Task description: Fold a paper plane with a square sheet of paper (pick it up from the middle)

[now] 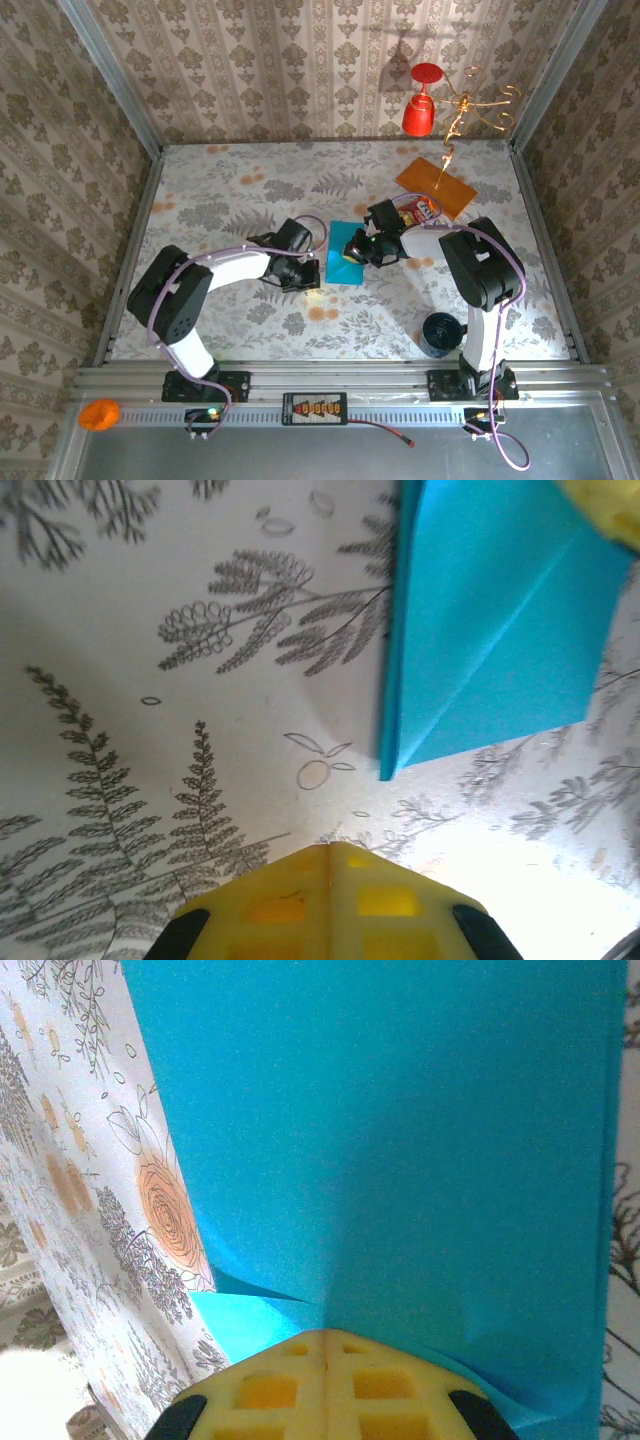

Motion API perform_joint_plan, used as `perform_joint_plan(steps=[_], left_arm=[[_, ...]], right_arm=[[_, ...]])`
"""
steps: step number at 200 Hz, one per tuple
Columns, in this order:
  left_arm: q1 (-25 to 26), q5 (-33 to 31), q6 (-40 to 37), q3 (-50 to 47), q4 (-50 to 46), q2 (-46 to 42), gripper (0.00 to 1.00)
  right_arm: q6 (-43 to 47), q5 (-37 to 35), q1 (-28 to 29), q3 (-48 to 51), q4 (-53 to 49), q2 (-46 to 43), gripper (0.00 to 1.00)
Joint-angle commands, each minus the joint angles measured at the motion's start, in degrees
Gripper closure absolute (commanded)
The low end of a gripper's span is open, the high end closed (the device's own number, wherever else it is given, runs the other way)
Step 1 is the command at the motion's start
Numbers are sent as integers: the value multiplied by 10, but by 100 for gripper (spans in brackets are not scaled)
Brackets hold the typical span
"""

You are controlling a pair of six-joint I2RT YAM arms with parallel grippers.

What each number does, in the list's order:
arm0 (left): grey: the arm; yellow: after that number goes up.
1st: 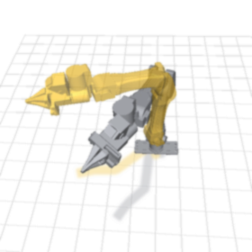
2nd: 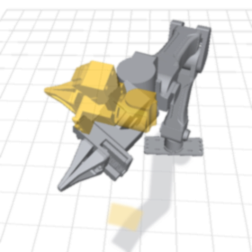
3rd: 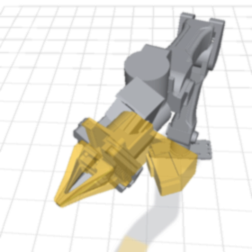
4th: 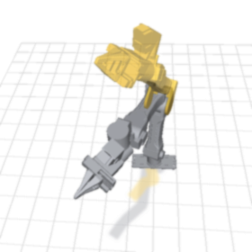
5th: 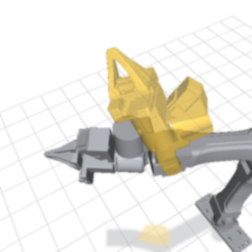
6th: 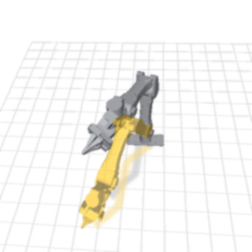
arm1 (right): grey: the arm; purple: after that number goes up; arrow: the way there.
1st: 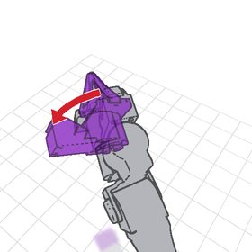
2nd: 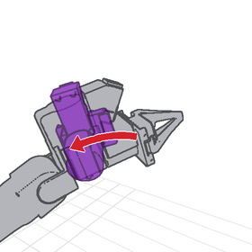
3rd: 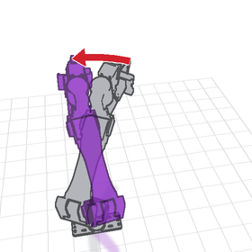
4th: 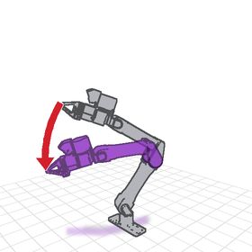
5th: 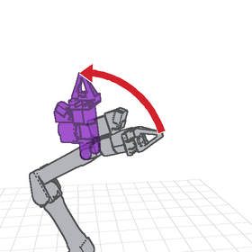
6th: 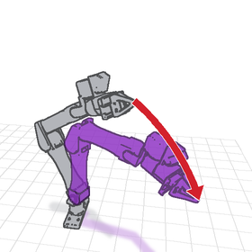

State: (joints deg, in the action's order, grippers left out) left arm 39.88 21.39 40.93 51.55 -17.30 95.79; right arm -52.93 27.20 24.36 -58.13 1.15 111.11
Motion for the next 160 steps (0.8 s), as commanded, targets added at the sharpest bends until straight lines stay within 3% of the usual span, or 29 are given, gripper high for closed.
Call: perform_joint_plan(steps=[1,23,117,160], left_arm=[[0,-6,13,18,25,-14,100],[4,1,33,33,68,21,100],[0,-7,43,82,70,115,100],[2,-12,54,71,43,120,100]], right_arm=[[0,-72,-9,25,-95,55,97],[0,-70,-9,22,-94,56,97],[65,-22,-14,-10,-87,60,97],[115,-8,-15,-27,-99,-2,95]])
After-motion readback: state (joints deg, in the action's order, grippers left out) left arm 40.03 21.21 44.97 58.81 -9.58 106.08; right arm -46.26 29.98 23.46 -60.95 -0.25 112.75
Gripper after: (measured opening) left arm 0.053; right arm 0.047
